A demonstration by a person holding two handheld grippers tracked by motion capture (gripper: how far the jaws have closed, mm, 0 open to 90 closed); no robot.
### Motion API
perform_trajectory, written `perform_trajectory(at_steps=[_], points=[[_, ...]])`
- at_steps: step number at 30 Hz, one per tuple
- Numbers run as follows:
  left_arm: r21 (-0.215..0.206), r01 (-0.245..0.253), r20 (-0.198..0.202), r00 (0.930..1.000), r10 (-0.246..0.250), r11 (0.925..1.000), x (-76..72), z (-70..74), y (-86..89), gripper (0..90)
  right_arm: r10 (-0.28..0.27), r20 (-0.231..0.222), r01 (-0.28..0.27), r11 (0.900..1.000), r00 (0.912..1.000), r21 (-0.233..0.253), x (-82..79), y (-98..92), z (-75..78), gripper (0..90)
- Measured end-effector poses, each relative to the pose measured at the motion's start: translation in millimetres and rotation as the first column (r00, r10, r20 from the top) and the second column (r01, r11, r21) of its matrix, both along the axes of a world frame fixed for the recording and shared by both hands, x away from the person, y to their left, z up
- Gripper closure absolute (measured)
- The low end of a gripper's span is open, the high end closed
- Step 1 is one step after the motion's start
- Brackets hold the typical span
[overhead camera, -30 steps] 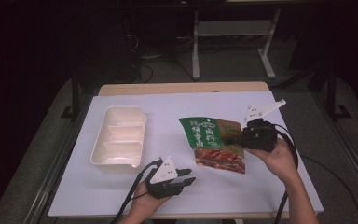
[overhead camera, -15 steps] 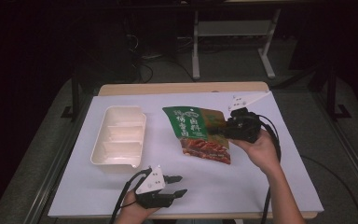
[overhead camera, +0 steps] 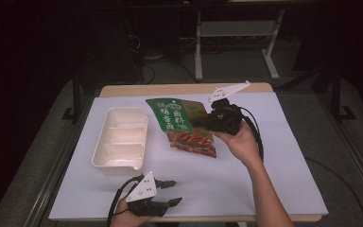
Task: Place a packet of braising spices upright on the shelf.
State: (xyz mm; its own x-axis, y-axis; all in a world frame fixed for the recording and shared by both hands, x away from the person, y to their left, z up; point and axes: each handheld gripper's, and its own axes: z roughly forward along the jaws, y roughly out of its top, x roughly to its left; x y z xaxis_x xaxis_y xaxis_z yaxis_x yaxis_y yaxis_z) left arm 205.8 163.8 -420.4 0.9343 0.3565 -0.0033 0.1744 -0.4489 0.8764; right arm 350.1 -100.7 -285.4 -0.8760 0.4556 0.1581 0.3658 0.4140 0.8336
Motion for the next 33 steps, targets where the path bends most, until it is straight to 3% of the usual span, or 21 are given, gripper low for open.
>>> perform_trajectory(at_steps=[11, 33], points=[[-0.015, 0.001, -0.002, 1.0, -0.001, 0.9999, -0.3, -0.1, 2.8, 42.3, 0.003, 0.009, -0.003, 1.0, 0.9999, 0.021, 13.6, 27.4, 8.5, 89.4], [-0.023, -0.005, -0.012, 0.9999, 0.005, 0.9997, -1.0, -1.7, 3.6, 34.6, 0.008, 0.035, -0.01, 0.999, 0.9994, 0.049, 27.4, 61.2, 20.6, 89.4]])
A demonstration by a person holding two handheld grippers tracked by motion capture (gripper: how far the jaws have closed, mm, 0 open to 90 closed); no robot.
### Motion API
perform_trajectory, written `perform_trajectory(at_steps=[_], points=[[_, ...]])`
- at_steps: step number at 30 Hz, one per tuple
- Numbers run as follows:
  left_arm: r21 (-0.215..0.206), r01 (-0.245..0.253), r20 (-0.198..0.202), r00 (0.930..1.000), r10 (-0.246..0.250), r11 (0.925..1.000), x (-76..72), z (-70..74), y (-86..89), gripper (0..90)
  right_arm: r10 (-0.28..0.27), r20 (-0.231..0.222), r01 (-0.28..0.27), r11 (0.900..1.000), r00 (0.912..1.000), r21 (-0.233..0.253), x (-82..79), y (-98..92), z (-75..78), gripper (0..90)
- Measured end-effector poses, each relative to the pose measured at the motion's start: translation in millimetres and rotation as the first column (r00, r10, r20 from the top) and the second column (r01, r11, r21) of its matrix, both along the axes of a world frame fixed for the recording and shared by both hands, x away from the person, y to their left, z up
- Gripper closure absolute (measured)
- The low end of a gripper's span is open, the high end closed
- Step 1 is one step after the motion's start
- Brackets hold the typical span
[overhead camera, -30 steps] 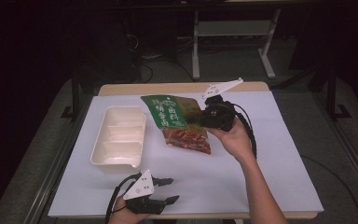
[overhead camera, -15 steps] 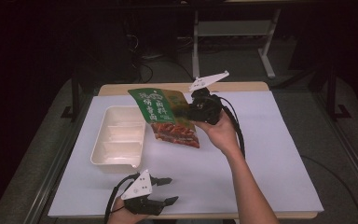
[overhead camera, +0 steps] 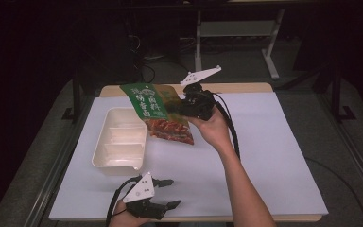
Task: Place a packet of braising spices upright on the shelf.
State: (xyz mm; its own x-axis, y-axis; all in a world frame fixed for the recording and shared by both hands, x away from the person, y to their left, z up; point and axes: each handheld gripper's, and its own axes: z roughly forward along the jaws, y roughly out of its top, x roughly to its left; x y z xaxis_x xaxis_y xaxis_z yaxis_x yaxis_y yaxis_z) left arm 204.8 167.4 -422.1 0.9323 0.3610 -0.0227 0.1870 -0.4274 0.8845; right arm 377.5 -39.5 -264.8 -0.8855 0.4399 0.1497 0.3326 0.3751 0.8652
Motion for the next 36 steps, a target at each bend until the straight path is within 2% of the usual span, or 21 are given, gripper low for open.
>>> perform_trajectory(at_steps=[5, 8, 17, 34, 36], points=[[-0.002, -0.003, -0.009, 1.0, 0.003, 1.0, 0.0, -0.8, -0.6, 32.8, 0.003, 0.002, -0.003, 1.0, 1.0, 0.0, 3.2, 11.1, 2.5, 89.4], [0.006, -0.005, -0.001, 1.0, 0.005, 1.0, 0.4, -1.1, 0.7, 32.3, 0.01, 0.01, -0.01, 1.0, 0.9999, 0.001, 5.4, 20.5, 4.5, 89.4], [0.005, -0.014, -0.012, 0.9998, 0.014, 0.9999, -0.5, -3.2, 1.1, 29.3, 0.023, 0.016, -0.023, 1.0, 0.9996, 0.007, 8.3, 35.0, 6.7, 89.4], [0.02, -0.012, 0.007, 0.9999, 0.011, 0.9997, 0.7, -4.0, 4.2, 27.8, 0.045, 0.014, -0.045, 0.998, 0.9989, 0.031, 16.9, 59.8, 3.9, 89.4], [0.018, -0.012, -0.001, 0.9999, 0.012, 0.9998, 0.7, -4.6, 4.2, 27.8, 0.047, 0.015, -0.048, 0.998, 0.9988, 0.036, 17.7, 63.6, 2.2, 89.4]])
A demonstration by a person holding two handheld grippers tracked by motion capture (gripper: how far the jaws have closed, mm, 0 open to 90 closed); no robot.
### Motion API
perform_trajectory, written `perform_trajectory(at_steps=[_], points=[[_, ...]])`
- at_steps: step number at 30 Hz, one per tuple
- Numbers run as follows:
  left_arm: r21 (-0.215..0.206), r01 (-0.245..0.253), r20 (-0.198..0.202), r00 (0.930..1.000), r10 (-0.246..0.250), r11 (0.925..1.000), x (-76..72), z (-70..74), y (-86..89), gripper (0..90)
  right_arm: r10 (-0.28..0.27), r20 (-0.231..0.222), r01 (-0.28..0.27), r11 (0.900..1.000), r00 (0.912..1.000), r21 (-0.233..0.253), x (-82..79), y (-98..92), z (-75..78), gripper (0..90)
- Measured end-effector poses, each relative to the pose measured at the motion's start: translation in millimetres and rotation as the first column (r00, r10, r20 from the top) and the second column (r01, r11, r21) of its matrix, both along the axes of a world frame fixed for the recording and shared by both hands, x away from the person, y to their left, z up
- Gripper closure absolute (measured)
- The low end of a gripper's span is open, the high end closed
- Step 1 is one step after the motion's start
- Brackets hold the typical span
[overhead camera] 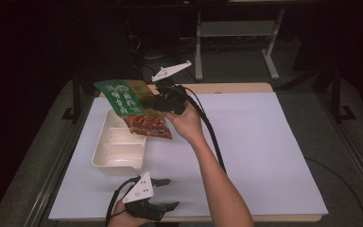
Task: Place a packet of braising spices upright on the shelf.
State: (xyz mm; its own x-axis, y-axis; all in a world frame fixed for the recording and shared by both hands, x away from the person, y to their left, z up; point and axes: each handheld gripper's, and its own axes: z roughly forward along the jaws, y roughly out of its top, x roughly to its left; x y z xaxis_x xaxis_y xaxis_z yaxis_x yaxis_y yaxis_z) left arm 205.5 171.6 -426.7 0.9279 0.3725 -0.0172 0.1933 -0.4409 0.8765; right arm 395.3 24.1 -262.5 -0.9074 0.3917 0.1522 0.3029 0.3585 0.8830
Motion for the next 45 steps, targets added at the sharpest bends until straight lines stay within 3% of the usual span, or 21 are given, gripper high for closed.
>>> perform_trajectory(at_steps=[20, 27, 45], points=[[0.012, -0.005, 0.008, 1.0, 0.005, 0.9999, 1.7, -1.3, 2.7, 27.4, 0.02, -0.004, -0.02, 0.999, 0.9998, 0.026, 6.3, 29.7, -10.2, 89.4], [-0.001, -0.012, 0.003, 0.9999, 0.012, 0.9999, 2.0, -2.3, 2.1, 27.3, 0.025, 0.0, -0.025, 0.999, 0.9997, 0.035, 9.9, 39.8, -16.4, 89.4], [-0.004, -0.02, -0.002, 0.9998, 0.02, 0.9998, 2.6, -3.5, 3.4, 27.0, 0.012, -0.037, -0.01, 0.998, 0.9992, 0.056, 19.7, 63.2, -34.6, 89.4]])
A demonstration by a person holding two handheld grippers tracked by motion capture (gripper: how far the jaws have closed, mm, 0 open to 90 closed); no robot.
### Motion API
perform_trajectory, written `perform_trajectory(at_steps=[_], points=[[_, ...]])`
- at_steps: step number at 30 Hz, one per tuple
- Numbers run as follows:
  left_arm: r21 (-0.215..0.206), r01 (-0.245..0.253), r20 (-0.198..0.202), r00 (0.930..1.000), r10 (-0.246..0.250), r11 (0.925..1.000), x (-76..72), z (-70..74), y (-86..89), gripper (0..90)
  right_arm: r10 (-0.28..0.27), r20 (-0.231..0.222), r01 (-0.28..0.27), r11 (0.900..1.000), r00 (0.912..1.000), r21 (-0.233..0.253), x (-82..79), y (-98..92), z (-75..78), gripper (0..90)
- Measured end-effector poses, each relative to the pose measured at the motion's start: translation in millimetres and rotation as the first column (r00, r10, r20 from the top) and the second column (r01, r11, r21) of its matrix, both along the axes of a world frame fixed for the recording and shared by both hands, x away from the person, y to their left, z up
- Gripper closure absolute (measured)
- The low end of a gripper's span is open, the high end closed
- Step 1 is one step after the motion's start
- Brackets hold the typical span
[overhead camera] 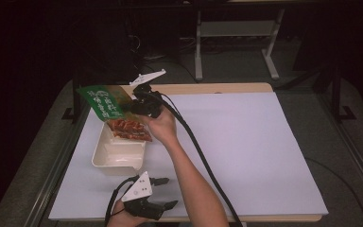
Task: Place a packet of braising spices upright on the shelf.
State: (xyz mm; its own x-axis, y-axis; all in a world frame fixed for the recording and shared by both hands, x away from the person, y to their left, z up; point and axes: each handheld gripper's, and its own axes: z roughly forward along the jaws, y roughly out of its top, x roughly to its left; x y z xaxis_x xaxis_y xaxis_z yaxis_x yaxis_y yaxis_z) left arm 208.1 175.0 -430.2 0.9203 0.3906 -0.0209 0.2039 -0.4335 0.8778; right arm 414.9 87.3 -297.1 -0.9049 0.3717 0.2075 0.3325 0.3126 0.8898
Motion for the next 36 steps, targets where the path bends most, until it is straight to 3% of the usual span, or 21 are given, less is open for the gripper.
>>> perform_trajectory(at_steps=[9, 17, 25, 36], points=[[0.003, 0.003, 0.001, 1.0, -0.003, 1.0, -0.3, 0.1, 0.2, 26.9, -0.01, -0.023, 0.009, 1.0, 0.9997, -0.005, 5.2, 10.4, -11.0, 89.4], [0.004, -0.002, 0.0, 1.0, 0.002, 1.0, -0.6, -0.4, 0.3, 26.6, -0.036, -0.05, 0.037, 0.999, 0.9981, 0.024, 9.9, 16.2, -21.9, 89.5], [0.008, 0.0, 0.005, 1.0, 0.0, 1.0, -0.2, -0.2, 0.9, 26.6, -0.085, -0.092, 0.092, 0.993, 0.9921, 0.07, 12.9, 12.8, -32.2, 89.5], [0.01, 0.0, 0.005, 1.0, -0.001, 1.0, -0.2, -0.5, 0.8, 26.6, -0.096, -0.098, 0.104, 0.991, 0.9906, 0.081, 13.6, 8.6, -46.7, 89.4]])
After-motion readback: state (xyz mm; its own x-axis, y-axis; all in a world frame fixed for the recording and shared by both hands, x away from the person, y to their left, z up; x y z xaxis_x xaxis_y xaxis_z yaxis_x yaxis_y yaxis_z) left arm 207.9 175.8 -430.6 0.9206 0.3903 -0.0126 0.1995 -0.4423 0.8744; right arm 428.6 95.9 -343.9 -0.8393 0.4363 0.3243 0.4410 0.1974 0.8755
